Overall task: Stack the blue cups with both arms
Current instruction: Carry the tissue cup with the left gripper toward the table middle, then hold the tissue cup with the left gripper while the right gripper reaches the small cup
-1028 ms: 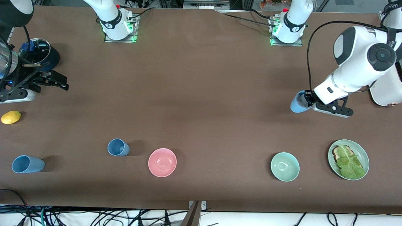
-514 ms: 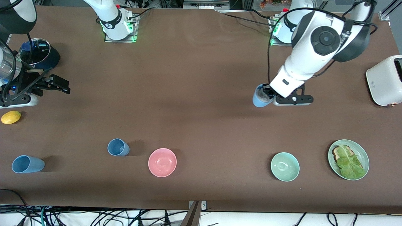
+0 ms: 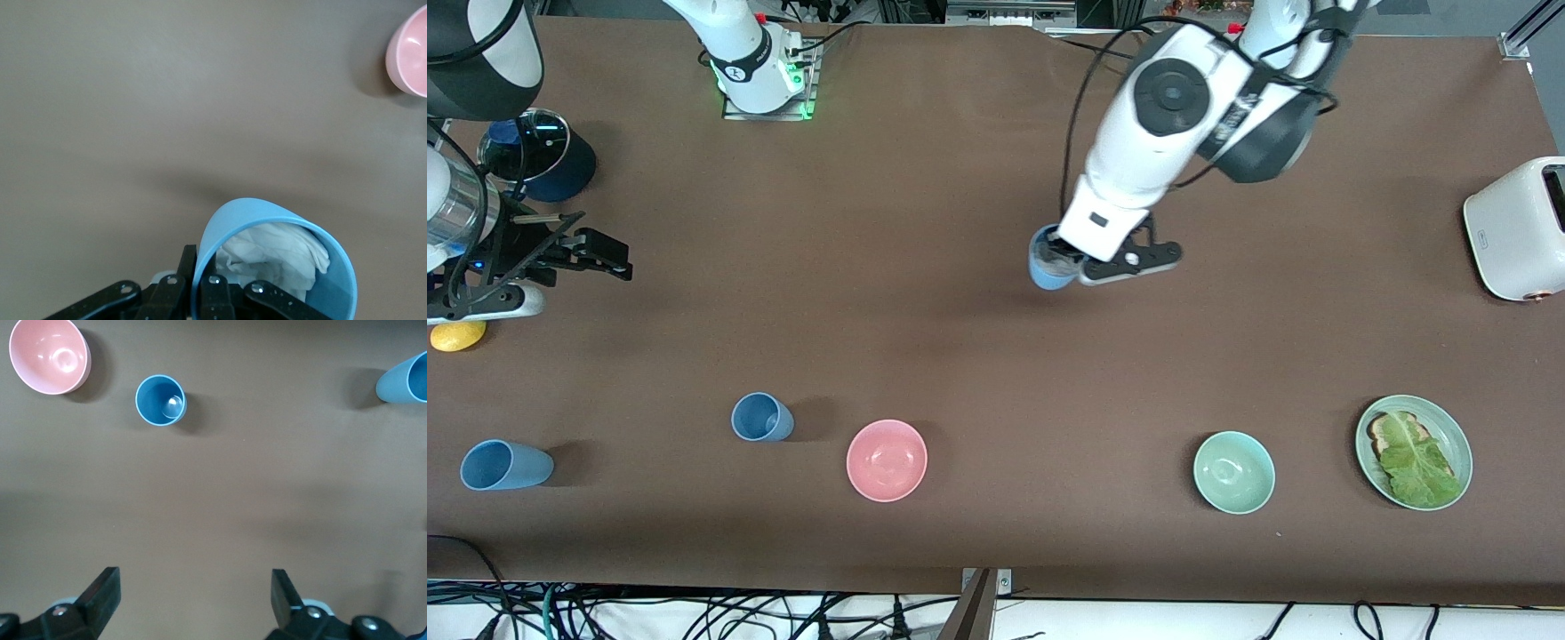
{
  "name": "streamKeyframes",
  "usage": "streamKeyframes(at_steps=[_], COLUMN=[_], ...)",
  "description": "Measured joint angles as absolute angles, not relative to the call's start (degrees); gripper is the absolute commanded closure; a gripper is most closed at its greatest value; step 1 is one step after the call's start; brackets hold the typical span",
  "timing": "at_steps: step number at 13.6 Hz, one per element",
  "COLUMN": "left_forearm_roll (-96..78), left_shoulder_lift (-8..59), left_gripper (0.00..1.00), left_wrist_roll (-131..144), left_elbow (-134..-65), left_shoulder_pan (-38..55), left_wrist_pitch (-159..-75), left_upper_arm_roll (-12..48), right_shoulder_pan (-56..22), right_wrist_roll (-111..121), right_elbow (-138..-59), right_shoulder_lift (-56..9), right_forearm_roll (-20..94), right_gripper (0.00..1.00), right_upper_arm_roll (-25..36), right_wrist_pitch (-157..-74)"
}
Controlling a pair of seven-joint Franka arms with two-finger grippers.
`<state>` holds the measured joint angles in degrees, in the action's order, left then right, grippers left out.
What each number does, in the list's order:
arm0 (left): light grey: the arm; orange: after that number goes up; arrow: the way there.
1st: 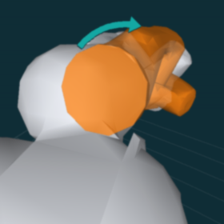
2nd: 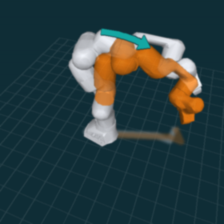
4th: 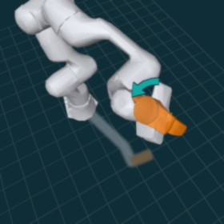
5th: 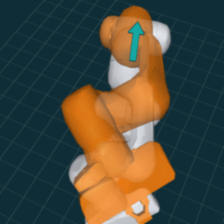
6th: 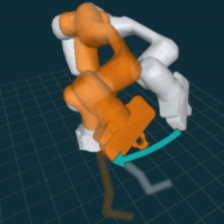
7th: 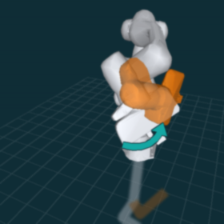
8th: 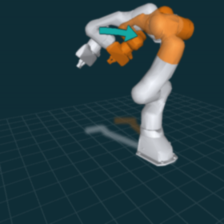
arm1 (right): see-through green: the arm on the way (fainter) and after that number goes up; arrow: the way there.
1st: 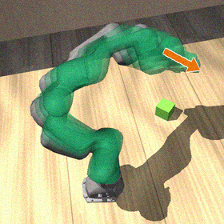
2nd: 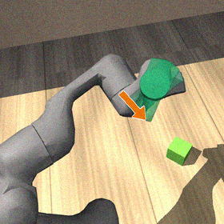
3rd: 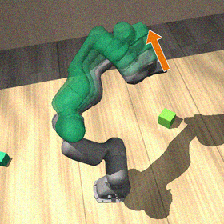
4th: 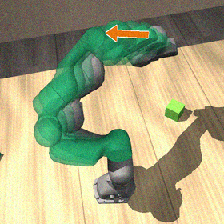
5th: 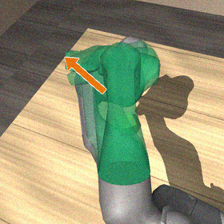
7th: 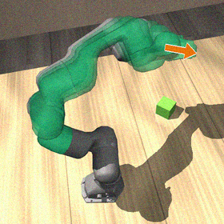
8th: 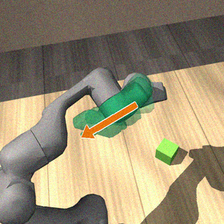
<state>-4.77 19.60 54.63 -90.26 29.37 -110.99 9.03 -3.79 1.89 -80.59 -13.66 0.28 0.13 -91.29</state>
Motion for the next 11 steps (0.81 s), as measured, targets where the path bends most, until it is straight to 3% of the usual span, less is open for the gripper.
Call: streamKeyframes(at_steps=[5,11], left_forearm_roll=[-4.76,-4.76], left_shoulder_lift=[28.99,36.53], left_gripper=[1.00,1.00], left_wrist_roll=[65.20,68.25], left_elbow=[-83.13,-81.75], left_shoulder_pan=[39.37,41.00], left_wrist_pitch=[-112.39,-121.58], left_upper_arm_roll=[2.77,1.52], right_shoulder_pan=[-3.79,-3.90], right_wrist_roll=[1.89,1.89], right_elbow=[-80.63,-80.94], right_shoulder_lift=[-15.92,-19.67], right_forearm_roll=[0.28,0.28], right_gripper=[0.00,0.00], right_upper_arm_roll=[0.14,0.05], right_wrist_pitch=[-93.82,-99.36])
